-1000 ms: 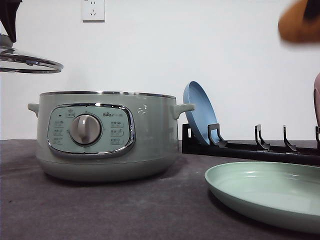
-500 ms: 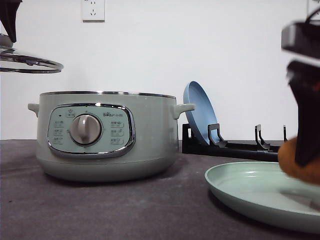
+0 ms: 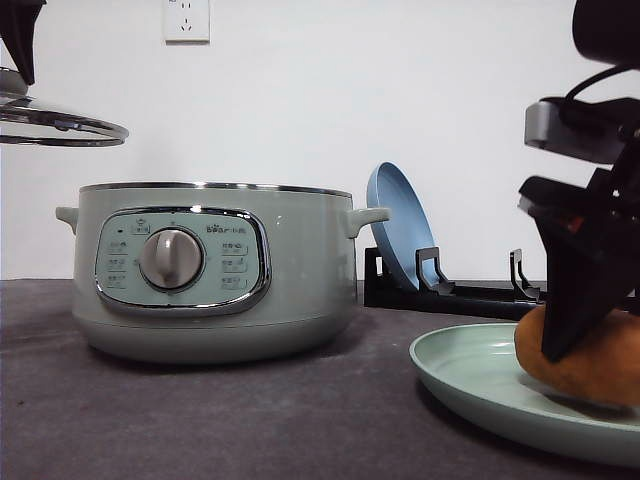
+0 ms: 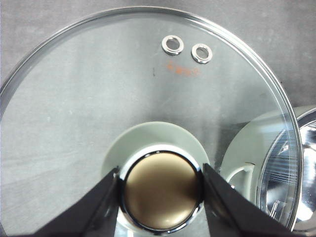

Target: Transfer potato from steamer to green plate

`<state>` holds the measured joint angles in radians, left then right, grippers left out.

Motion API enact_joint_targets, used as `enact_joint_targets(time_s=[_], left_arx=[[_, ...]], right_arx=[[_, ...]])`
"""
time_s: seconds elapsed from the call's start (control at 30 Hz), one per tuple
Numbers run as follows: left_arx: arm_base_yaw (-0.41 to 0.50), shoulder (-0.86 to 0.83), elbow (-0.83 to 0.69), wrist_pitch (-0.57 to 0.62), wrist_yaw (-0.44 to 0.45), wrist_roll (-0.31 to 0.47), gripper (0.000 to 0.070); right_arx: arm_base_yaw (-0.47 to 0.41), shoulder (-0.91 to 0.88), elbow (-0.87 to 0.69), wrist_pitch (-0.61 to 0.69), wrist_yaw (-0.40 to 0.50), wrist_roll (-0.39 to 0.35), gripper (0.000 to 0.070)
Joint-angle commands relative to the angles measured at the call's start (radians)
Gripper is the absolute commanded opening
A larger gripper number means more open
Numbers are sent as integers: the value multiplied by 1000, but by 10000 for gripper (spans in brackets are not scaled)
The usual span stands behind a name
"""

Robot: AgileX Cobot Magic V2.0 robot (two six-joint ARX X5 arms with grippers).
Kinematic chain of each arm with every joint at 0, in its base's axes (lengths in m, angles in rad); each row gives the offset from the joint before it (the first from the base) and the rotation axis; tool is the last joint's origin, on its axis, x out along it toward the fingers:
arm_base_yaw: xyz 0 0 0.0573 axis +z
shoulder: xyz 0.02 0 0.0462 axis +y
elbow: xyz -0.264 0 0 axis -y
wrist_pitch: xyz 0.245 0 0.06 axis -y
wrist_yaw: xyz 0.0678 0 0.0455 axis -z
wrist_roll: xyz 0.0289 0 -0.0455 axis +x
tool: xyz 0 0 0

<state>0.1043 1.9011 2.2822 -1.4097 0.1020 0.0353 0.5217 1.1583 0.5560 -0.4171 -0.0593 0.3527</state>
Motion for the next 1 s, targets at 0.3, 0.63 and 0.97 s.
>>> enact_joint_targets(time_s=[0.3,0.63,0.97], left_arx=[[0,-16,45,11,3,-2,0],[0,-16,45,13,3,-3,0],[-3,-16,45,15,3,-4,0]], right_arx=[[4,55,5,6,0,7,403],[4,-31,101,-57,-1,5,611],[6,-241,368,-369,-23,-53,679]])
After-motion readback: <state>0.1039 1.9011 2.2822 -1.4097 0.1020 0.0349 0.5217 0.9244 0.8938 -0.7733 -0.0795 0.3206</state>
